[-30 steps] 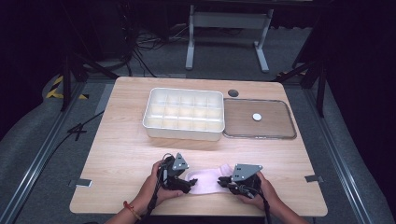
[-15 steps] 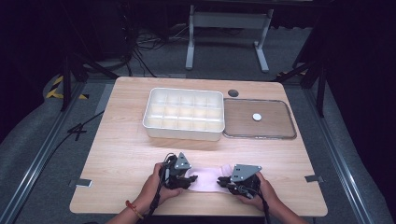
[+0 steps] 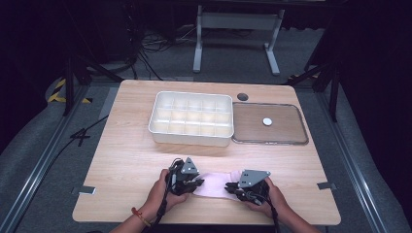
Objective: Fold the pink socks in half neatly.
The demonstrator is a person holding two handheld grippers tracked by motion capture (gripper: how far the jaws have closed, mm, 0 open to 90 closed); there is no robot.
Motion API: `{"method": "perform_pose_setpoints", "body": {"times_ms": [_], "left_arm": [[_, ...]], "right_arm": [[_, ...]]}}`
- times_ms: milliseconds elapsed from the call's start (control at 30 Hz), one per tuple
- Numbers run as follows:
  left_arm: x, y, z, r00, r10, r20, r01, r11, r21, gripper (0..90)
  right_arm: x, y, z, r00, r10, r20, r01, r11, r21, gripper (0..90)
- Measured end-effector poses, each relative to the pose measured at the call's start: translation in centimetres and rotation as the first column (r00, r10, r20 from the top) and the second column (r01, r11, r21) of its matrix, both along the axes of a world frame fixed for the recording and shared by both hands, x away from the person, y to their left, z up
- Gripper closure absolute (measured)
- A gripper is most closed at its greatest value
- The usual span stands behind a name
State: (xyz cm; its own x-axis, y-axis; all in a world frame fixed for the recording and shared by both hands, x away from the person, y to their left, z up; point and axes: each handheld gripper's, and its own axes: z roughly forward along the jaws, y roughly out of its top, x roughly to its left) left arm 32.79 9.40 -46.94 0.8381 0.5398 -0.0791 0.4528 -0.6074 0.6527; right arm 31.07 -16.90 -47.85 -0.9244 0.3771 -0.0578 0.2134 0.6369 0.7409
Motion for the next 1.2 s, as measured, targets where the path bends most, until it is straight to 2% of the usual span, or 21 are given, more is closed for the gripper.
{"method": "perform_pose_setpoints", "body": {"times_ms": [200, 300, 367, 667, 733, 800, 833, 900, 1033, 1200], "left_arm": [[0.1, 0.4, 0.2, 0.9999, 0.008, 0.007, -0.008, 0.9994, -0.035, 81.8], [0.0, 0.5, 0.4, 0.9998, 0.002, 0.019, -0.002, 0.9997, -0.025, 84.2], [0.0, 0.5, 0.4, 0.9999, 0.003, 0.014, -0.002, 0.9994, -0.034, 85.1], [0.2, 1.0, 0.8, 0.9996, 0.015, 0.023, -0.014, 0.9995, -0.029, 85.8], [0.2, 1.0, 0.8, 0.9996, 0.015, 0.023, -0.015, 0.9995, -0.028, 85.8], [0.2, 1.0, 0.9, 0.9995, 0.017, 0.026, -0.017, 0.9994, -0.031, 85.8], [0.2, 1.0, 0.9, 0.9995, 0.017, 0.026, -0.017, 0.9994, -0.031, 85.8], [0.2, 1.1, 0.9, 0.9993, 0.015, 0.033, -0.014, 0.9994, -0.032, 85.8], [0.1, 1.1, 1.0, 0.9992, 0.014, 0.038, -0.013, 0.9994, -0.032, 85.8], [0.1, 1.2, 1.2, 0.9991, 0.014, 0.041, -0.012, 0.9989, -0.045, 85.8]], "right_arm": [[0.2, 0.4, 0.1, 1.0000, -0.001, 0.000, 0.001, 1.000, -0.014, 82.5], [0.3, 0.6, 0.2, 1.0000, 0.001, 0.002, -0.001, 1.000, -0.019, 82.5], [0.4, 0.7, 0.2, 1.0000, 0.000, -0.001, 0.000, 1.000, -0.020, 82.5], [0.7, 1.3, 0.4, 1.0000, 0.001, 0.004, -0.001, 0.999, -0.037, 81.6], [0.8, 1.3, 0.6, 1.0000, 0.001, 0.000, -0.001, 1.000, -0.030, 81.1], [1.0, 1.4, 1.7, 0.9998, -0.011, 0.017, 0.011, 1.000, 0.022, 81.9], [1.0, 1.4, 1.7, 0.9998, -0.011, 0.017, 0.011, 1.000, 0.022, 81.9], [1.0, 1.9, 2.4, 0.9998, -0.001, 0.019, 0.000, 0.999, 0.052, 82.7], [1.1, 2.7, 2.1, 0.9998, 0.014, 0.011, -0.015, 0.999, 0.032, 83.6], [1.4, 3.6, 1.2, 0.9997, 0.016, -0.020, -0.015, 1.000, 0.022, 87.3]]}}
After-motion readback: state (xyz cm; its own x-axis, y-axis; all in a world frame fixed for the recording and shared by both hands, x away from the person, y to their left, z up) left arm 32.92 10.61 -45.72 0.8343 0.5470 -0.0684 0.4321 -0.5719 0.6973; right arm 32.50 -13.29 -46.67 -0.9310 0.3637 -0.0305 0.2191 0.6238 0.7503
